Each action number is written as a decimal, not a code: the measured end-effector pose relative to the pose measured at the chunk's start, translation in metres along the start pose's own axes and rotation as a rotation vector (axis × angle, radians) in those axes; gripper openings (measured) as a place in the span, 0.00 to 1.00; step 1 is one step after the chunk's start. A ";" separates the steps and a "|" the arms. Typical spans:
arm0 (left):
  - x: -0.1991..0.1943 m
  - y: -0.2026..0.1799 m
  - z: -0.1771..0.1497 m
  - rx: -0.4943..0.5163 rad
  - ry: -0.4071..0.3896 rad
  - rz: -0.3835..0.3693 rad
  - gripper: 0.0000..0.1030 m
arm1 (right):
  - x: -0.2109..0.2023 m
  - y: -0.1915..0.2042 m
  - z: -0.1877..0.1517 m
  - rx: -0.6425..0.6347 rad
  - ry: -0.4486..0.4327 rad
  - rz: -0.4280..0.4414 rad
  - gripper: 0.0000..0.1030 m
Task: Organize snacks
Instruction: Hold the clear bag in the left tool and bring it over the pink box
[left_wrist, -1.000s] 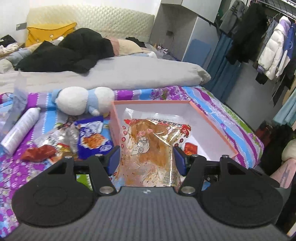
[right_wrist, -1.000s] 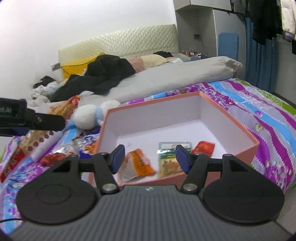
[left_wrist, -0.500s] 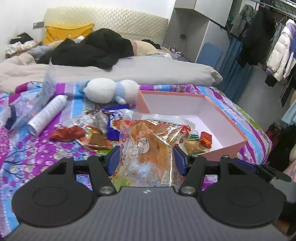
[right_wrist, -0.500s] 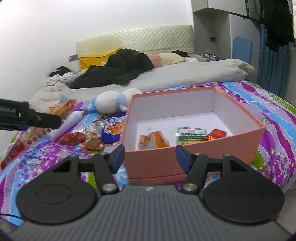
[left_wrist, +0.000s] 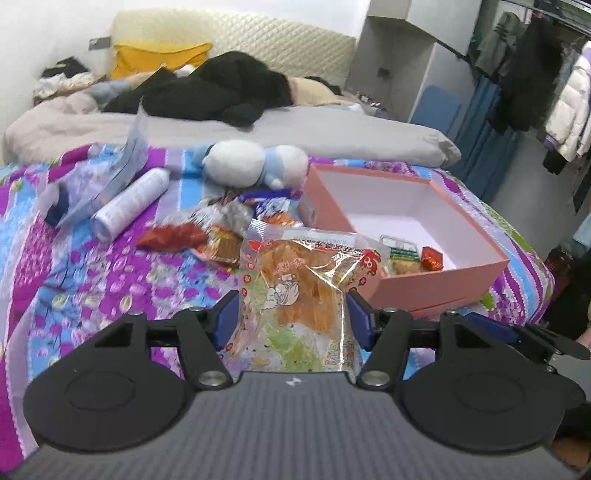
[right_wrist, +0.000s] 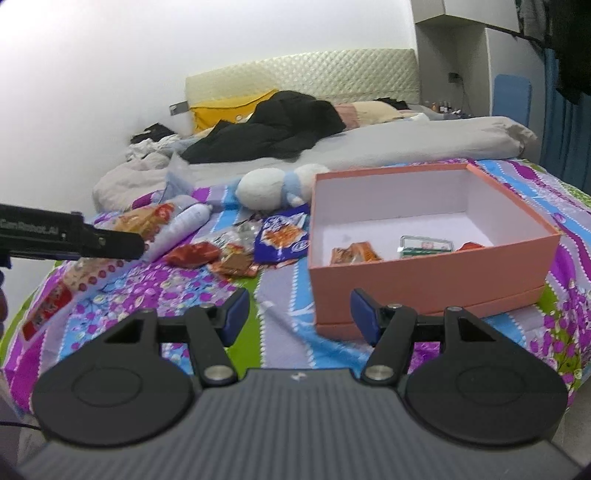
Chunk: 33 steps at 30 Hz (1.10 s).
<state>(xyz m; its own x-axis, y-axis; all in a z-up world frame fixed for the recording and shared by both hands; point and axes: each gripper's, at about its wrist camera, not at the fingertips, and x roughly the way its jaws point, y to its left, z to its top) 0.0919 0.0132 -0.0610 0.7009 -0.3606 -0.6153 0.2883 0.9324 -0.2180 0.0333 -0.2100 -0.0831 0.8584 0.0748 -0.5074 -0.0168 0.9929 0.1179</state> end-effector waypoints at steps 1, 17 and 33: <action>-0.001 0.003 -0.004 -0.006 0.004 0.000 0.64 | 0.000 0.003 -0.002 -0.005 0.007 0.007 0.61; 0.013 0.044 -0.030 -0.100 0.038 0.026 0.64 | 0.017 0.028 -0.011 -0.081 0.055 0.030 0.61; 0.062 0.094 -0.031 -0.252 0.021 0.102 0.64 | 0.066 0.044 -0.001 -0.127 0.085 0.065 0.61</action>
<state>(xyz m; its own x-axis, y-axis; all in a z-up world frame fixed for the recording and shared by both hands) 0.1420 0.0789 -0.1431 0.7032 -0.2668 -0.6590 0.0441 0.9415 -0.3341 0.0890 -0.1613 -0.1120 0.8072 0.1410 -0.5732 -0.1400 0.9891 0.0461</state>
